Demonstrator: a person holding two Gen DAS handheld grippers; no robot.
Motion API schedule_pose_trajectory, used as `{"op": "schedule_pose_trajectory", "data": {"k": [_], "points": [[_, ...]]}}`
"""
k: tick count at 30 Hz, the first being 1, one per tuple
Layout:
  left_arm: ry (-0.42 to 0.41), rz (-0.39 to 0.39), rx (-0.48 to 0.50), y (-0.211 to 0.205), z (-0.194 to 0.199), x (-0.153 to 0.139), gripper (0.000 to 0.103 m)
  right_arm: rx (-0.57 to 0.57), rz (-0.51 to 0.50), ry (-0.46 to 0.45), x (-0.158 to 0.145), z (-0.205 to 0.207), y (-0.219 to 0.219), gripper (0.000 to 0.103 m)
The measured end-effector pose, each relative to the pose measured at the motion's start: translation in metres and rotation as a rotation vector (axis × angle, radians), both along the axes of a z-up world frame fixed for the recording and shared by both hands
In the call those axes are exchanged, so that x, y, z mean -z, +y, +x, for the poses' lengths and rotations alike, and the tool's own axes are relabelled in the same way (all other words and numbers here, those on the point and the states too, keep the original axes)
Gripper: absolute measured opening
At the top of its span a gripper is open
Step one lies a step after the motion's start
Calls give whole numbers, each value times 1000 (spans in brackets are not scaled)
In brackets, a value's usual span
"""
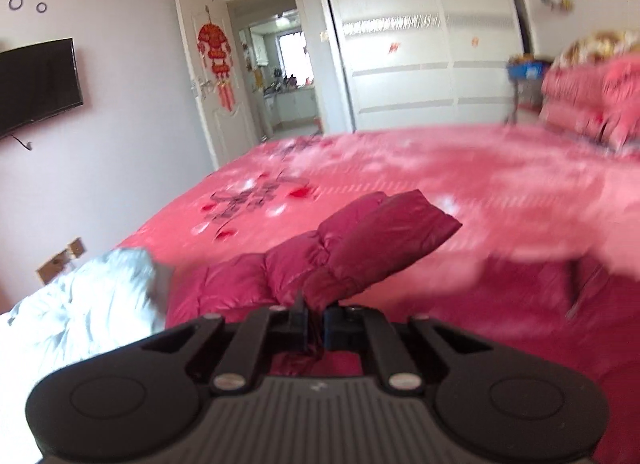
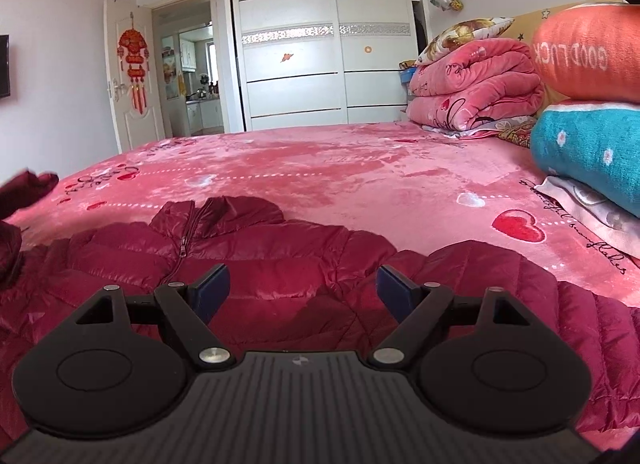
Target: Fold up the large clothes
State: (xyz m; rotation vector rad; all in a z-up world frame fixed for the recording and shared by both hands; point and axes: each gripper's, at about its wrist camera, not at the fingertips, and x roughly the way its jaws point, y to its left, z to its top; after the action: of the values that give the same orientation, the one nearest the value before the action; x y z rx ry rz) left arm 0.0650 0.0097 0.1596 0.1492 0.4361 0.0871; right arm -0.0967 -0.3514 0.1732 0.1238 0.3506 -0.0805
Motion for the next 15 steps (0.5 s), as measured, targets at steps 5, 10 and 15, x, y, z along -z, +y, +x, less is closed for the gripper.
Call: {"op": "schedule_pose_trajectory", "data": {"k": [5, 10, 15], "points": [[-79, -89, 138, -48, -18, -50, 3, 48, 51, -22, -7, -2, -12, 100], [-97, -158, 302, -113, -34, -62, 3, 106, 135, -39, -11, -3, -29, 100], [-40, -168, 433, -170, -38, -39, 4, 188, 197, -62, -14, -6, -48, 101]]}}
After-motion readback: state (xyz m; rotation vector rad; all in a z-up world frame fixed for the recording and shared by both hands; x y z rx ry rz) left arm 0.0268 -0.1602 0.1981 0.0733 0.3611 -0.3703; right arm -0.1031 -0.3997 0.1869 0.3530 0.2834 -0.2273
